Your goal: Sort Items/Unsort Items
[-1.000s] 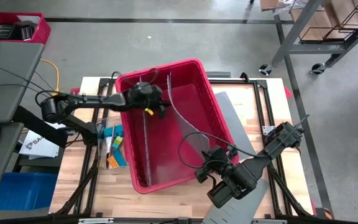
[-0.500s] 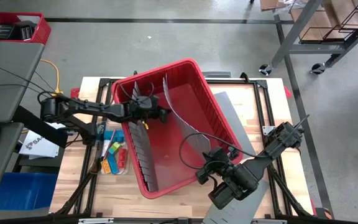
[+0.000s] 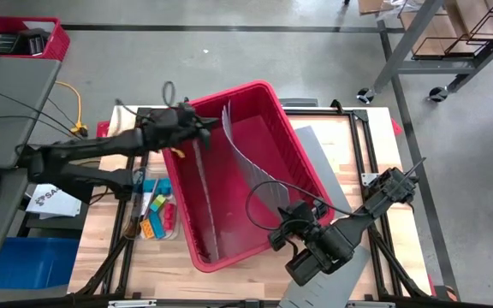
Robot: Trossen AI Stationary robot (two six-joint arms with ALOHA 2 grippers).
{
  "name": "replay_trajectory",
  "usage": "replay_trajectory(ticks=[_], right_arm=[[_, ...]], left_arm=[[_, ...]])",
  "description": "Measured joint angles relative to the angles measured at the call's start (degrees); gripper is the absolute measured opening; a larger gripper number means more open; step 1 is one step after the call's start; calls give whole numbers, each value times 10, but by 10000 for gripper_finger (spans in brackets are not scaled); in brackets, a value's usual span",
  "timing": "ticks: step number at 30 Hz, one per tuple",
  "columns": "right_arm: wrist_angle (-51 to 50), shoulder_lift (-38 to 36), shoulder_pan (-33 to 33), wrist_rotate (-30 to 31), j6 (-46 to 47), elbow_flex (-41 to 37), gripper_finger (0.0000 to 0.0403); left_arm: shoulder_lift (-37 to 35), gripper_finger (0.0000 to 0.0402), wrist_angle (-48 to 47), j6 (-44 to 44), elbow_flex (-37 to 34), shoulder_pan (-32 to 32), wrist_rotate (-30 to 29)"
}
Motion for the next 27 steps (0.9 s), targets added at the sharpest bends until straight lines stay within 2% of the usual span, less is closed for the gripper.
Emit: replay_trajectory(ticks=[4, 8, 11, 21, 27], right_arm=[[0, 2, 0, 2, 12, -2, 0], [3, 14, -4, 1, 33, -6, 0], [12, 14, -6, 1, 45, -6, 0], [11, 17, -6, 1, 46, -7, 0], [27, 17, -8, 7, 59, -40, 0]], left_arm=[[-63, 0, -78, 75, 18, 7, -26], [-102, 0, -135, 76, 21, 8, -58], [-112, 0, -173, 75, 20, 7, -60], [-114, 0, -198, 77, 20, 6, -59], [-114, 0, -200, 82, 21, 6, -49]])
